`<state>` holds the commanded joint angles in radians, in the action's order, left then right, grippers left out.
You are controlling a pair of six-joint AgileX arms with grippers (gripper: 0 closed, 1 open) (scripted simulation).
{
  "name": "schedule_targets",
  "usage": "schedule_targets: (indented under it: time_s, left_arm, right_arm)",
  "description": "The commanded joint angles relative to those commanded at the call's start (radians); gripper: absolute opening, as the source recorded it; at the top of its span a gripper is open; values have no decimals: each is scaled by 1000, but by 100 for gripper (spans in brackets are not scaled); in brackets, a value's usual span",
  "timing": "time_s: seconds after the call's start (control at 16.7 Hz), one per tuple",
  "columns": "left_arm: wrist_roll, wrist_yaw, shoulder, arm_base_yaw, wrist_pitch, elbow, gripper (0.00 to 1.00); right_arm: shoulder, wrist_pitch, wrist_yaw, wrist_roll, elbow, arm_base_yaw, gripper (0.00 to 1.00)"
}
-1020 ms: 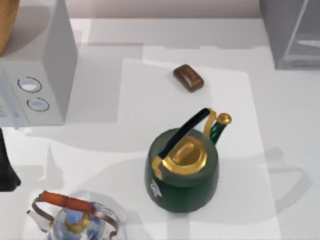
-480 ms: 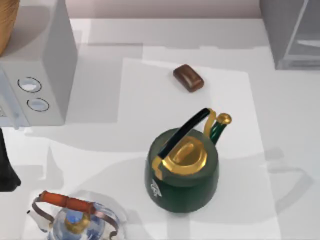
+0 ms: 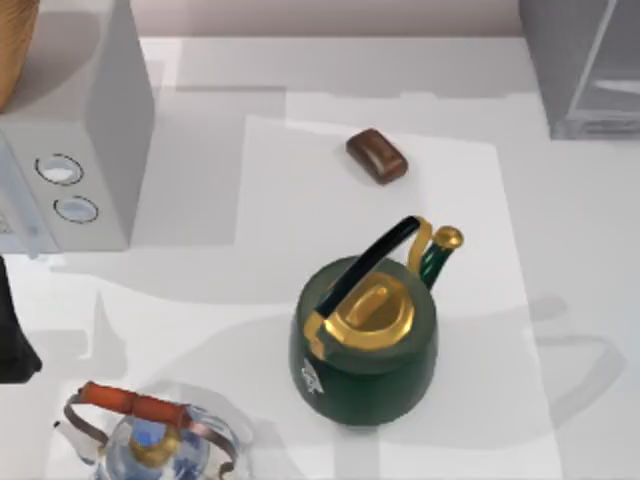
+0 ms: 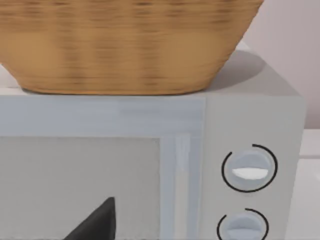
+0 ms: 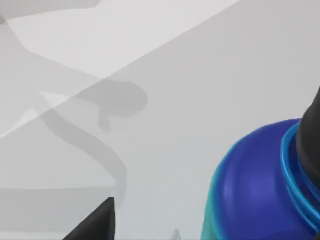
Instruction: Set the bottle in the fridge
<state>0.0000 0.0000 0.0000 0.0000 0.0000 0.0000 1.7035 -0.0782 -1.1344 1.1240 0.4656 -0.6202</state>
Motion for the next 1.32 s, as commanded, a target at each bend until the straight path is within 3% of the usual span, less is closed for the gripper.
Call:
schedule_targets:
  time_s: [0.78, 1.32]
  left_arm:
    - [0, 0, 0, 0, 0, 0, 100]
    - [0, 0, 0, 0, 0, 0, 100]
  right_arm:
    - [0, 0, 0, 0, 0, 0, 3]
    - [0, -2, 0, -1, 1, -2, 1]
